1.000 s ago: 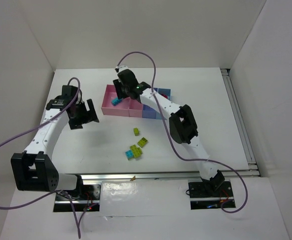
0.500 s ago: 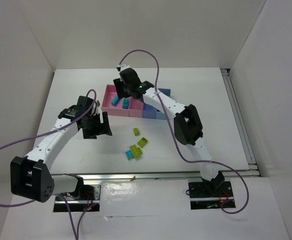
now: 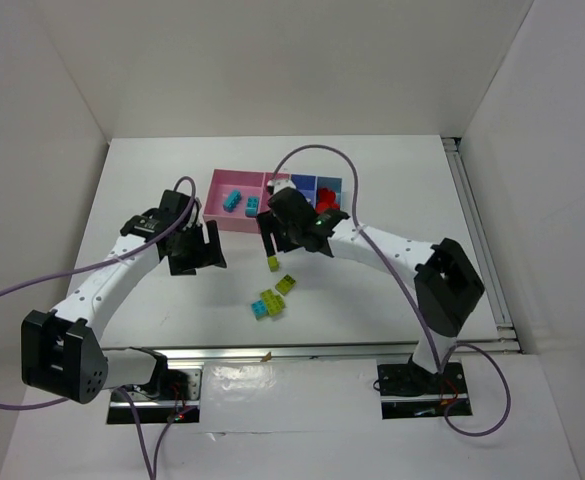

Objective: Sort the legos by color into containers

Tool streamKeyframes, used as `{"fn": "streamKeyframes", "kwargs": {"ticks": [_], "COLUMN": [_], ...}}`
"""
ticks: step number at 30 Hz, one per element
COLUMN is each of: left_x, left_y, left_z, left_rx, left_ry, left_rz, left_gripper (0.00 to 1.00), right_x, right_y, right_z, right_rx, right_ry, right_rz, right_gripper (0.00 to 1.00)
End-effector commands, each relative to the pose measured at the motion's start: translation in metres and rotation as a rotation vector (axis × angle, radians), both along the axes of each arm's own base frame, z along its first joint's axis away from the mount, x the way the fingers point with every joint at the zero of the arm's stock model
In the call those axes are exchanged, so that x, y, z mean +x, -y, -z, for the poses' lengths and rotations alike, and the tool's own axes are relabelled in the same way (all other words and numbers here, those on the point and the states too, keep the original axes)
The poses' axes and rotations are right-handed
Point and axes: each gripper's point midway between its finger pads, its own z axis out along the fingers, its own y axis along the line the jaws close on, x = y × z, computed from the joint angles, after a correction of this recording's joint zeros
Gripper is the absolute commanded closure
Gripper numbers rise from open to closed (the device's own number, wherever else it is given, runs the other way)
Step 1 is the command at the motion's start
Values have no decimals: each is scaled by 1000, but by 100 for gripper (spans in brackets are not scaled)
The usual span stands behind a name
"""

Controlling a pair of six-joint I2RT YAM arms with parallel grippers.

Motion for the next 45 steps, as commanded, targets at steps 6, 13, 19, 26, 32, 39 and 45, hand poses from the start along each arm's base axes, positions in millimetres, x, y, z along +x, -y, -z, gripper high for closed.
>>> {"fn": "streamKeyframes", "kwargs": {"ticks": [6, 13, 19, 26, 32, 39, 45], "left_x": [13, 18, 20, 25, 25, 22, 27], "left_y": [-3, -4, -5, -6, -5, -1, -1], "left_z": [-12, -12, -12, -15, -15, -11, -19], "left_rx": [11, 25, 37, 42, 40, 16, 13], "left_ry": [35, 36, 39, 50, 49, 36, 62], "left_rz": [-66, -63, -59, -63, -62, -59, -72], "left_gripper": [13, 13, 13, 13, 13, 13, 13], "right_x": [-4, 3, 2, 21, 55, 107, 147], "right_y": [-32, -41, -43, -44, -24, -23, -25], "right_z": [54, 83, 91, 36, -20, -32, -15], "right_rx": [-23, -50, -53, -44, 1, 32, 33], "right_ry": [-69, -94, -107, -4, 79, 123, 136], "right_rz": [-38, -53, -60, -30, 64, 156, 171], "right_gripper": [24, 27, 54, 76, 76, 76, 71]}}
